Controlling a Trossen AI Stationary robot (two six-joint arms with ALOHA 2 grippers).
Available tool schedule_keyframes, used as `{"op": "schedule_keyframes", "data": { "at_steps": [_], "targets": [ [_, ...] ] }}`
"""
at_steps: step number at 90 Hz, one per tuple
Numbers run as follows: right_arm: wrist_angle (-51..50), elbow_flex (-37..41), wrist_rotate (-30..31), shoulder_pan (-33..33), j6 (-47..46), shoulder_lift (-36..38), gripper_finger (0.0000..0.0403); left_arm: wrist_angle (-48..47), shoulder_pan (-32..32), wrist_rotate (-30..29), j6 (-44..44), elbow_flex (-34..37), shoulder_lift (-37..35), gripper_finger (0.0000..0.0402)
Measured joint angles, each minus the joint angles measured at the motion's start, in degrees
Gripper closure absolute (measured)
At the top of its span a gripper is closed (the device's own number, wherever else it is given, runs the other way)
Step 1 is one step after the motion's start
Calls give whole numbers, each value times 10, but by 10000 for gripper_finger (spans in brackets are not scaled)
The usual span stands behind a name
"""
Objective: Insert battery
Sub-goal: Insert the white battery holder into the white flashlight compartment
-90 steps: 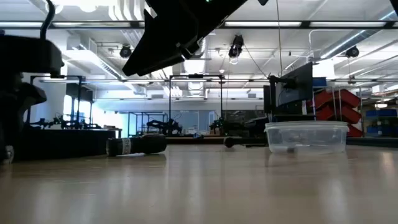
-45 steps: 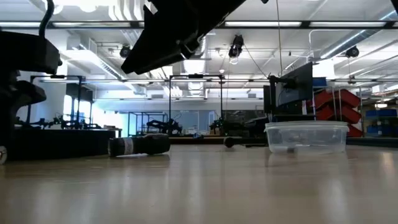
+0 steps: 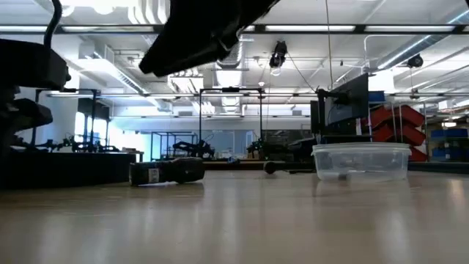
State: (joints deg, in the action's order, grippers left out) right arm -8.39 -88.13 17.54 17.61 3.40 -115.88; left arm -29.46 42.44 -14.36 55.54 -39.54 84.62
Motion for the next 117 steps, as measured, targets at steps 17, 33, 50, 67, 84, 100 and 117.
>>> {"op": "schedule_keyframes", "data": {
  "at_steps": [17,33,50,67,84,100,117],
  "targets": [
    [-4,-10,0,13,-23,3,199,-1,-1,-35,-37,-33,-10,348],
    [-42,-24,5,40,-40,18,198,1,-2,-65,-113,-78,-56,348],
    [-51,-24,20,72,-20,27,206,21,-9,-89,-165,-79,-148,348],
    [-41,-19,39,88,7,26,217,204,-9,-102,-257,-19,-264,348],
    [-24,0,53,84,12,26,228,428,-10,-62,-371,82,-342,348],
    [-5,6,56,75,7,8,237,598,-9,-1,-437,164,-373,348],
    [58,6,56,60,7,-23,245,713,-9,52,-468,225,-386,348]
  ]
}}
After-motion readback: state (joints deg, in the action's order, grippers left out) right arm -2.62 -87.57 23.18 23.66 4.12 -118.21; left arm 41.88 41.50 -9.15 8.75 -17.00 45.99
